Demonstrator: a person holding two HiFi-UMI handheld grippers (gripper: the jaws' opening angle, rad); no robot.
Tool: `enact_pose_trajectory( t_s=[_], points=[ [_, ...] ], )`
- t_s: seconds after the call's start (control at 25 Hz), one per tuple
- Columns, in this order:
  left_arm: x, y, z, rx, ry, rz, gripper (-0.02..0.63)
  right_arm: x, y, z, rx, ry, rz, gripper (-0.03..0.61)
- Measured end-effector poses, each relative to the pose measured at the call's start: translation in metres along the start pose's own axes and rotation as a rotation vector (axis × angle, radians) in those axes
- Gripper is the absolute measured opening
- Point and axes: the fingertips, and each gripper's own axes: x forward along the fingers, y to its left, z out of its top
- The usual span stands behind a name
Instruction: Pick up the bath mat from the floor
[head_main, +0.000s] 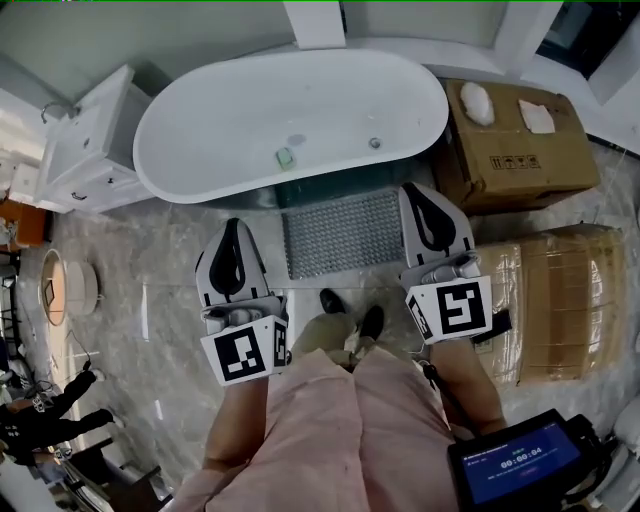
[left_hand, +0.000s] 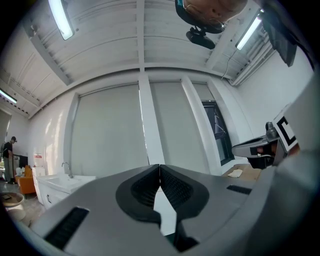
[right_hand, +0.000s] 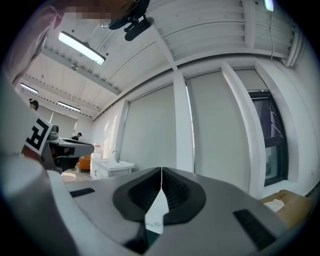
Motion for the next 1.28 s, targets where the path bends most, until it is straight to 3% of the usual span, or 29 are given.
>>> enact_pose_trajectory(
  t_s=[0.2,0.64,0.96,1.28],
  points=[
    [0.0,0.037,-0.002,-0.015,0.019,0.03,0.025,0.024,0.021,0.009,-0.006,0.017,0.018,0.018],
    [0.046,0.061,-0.016,-0.031,-0.018,0.078,0.025,0.073,-0.003,0.007,-0.029,-0.009,0.019,0.018],
    [0.079,0.084,-0.018,-0.058,-0.06,0.046,0.025,0.105,0.001,0.015,-0.065,-0.004,-0.01,0.018],
    [0.111,0.082,-0.042,-0.08,-0.017,0.014,0.025,0.123,-0.008,-0.005,-0.051,0.04,-0.02,0.018]
  ],
)
